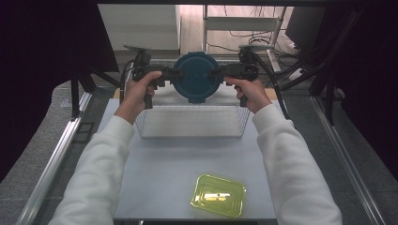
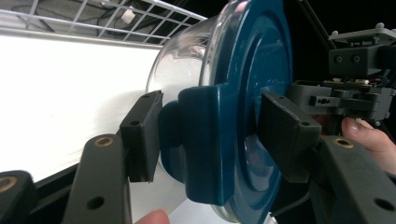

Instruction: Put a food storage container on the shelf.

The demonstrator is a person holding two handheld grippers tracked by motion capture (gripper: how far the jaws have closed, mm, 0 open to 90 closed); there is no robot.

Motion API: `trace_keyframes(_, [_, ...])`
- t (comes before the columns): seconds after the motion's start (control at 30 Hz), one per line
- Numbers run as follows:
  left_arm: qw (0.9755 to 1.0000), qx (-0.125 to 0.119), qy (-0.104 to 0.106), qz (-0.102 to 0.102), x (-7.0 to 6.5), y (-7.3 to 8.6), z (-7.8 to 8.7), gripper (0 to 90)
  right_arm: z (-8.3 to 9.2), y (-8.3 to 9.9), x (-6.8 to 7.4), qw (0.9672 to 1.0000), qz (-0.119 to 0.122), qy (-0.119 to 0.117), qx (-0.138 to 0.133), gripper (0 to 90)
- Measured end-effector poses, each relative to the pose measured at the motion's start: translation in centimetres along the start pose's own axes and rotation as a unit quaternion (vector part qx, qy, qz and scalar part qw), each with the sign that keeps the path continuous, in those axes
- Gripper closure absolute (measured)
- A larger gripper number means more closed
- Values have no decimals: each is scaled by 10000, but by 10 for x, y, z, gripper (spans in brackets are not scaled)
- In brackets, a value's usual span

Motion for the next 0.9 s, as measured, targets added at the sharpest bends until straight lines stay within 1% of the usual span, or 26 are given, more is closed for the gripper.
trace_keyframes(0.07, [9998,38,50,174,4,-2,-2,425,-3,-3,-2,9999,-144,10,7,384])
trace_keyframes(0.1, [9998,38,50,174,4,-2,-2,424,-3,-4,-3,9998,-196,37,51,383])
trace_keyframes(0.13, [9996,55,74,275,8,-3,-3,423,-5,-6,-3,9997,-254,44,51,382])
trace_keyframes(0.3, [9988,42,94,488,15,-6,-8,415,-10,-10,-8,9985,-546,83,53,377])
trace_keyframes(0.37, [9985,44,86,532,16,-7,-9,412,-13,-11,-11,9980,-631,96,-11,376])
trace_keyframes(0.5, [9983,38,58,573,18,-8,-12,409,-15,-11,-15,9969,-779,81,-41,374])
trace_keyframes(0.63, [9979,52,28,641,20,-9,-14,403,-17,-10,-20,9948,-1013,32,-101,372])
trace_keyframes(0.73, [9976,29,75,690,22,-8,-16,397,-19,-9,-24,9936,-1114,10,-163,369])
trace_keyframes(0.83, [9976,5,82,686,24,-8,-17,391,-21,-8,-26,9942,-1069,3,-115,346])
trace_keyframes(0.9, [9981,-22,85,607,24,-8,-18,387,-21,-7,-25,9946,-1019,10,-173,337])
Point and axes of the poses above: each handheld gripper's, and its own axes: z roughly backward along the jaws, y roughly out of its underside, x roughly to its left, the point moved 5 cm from there along -z, roughly forward along the jaws, and after that the axes turned 1 degree about -x, right-handed, at the moved point
